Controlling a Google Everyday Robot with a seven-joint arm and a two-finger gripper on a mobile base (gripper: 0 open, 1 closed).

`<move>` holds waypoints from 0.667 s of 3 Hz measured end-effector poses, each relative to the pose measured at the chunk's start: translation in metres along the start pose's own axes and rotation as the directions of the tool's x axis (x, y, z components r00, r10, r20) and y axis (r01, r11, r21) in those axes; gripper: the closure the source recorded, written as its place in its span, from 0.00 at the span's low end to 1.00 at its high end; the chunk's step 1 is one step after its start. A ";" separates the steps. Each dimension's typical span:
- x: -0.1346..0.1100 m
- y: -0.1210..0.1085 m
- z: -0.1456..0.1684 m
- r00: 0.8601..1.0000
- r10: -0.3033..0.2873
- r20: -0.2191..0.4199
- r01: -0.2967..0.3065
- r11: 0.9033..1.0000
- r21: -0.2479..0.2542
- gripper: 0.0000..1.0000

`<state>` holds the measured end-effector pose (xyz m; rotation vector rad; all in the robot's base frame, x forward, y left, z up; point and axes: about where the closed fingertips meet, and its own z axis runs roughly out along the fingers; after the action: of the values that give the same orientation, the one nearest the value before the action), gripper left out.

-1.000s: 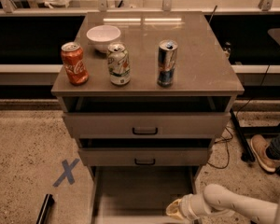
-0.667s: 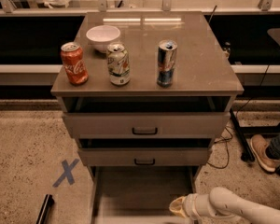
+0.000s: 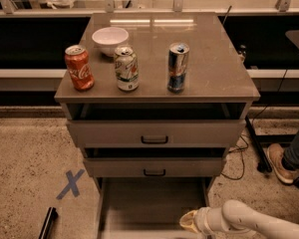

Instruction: Open bottom drawer

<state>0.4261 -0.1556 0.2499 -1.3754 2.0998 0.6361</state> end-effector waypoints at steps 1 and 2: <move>0.000 0.002 0.002 1.000 0.000 0.001 0.000 1.000 -0.005 0.19; -0.001 0.003 0.003 1.000 0.000 0.002 0.000 1.000 -0.008 0.00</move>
Offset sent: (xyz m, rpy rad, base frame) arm -0.0008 0.0015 -0.0007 0.0018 0.0017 0.0018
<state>0.4241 -0.1517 0.2482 -1.3779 2.0980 0.6461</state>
